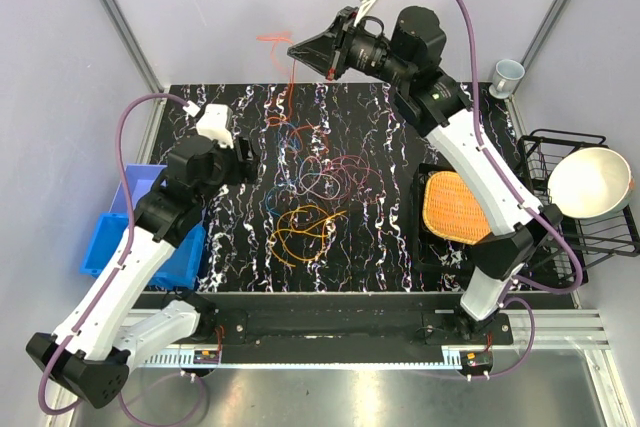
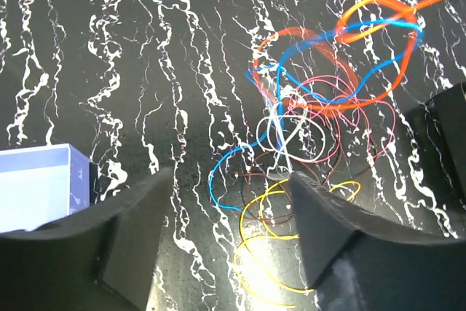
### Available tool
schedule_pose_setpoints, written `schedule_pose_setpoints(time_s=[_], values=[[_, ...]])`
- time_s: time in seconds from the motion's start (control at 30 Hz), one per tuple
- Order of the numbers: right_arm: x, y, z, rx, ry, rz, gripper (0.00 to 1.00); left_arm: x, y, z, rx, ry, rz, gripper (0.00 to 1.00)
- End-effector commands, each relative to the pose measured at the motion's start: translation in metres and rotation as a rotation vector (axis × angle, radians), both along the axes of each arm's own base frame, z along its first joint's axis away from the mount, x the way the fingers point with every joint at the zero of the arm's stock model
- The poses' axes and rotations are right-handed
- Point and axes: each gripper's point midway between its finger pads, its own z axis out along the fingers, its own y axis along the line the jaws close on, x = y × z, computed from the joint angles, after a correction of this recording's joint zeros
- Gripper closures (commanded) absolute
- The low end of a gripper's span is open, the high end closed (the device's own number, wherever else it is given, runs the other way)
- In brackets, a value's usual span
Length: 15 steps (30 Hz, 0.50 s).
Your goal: Untangle the cables
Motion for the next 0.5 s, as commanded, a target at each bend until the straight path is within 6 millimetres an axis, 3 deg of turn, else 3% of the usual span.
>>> schedule_pose_setpoints(time_s=[0.0, 0.07, 0.1, 0.17, 0.33, 0.43, 0.47], values=[[-0.009, 0.005, 0.011, 0.005, 0.012, 0.044, 1.00, -0.005, -0.015, 0.016, -0.042, -0.071, -0.099, 0.16], [-0.014, 0.005, 0.024, 0.027, 0.000, 0.063, 1.00, -0.010, -0.020, 0.023, -0.060, -0.102, -0.144, 0.07], [-0.023, 0.003, 0.039, 0.048, -0.028, 0.086, 1.00, -0.013, -0.027, 0.024, -0.076, -0.112, -0.186, 0.05], [-0.026, 0.004, 0.049, 0.065, -0.033, 0.108, 1.00, -0.017, -0.030, 0.032, -0.099, -0.152, -0.212, 0.02], [-0.024, 0.010, 0.039, 0.050, 0.002, 0.136, 1.00, -0.014, -0.037, 0.034, -0.166, -0.143, -0.203, 0.02], [-0.022, 0.009, 0.034, 0.040, 0.007, 0.120, 1.00, -0.011, -0.049, 0.041, -0.256, -0.146, -0.224, 0.07], [-0.022, 0.009, 0.032, 0.034, 0.009, 0.118, 1.00, -0.009, -0.051, 0.032, -0.275, -0.135, -0.218, 0.07]])
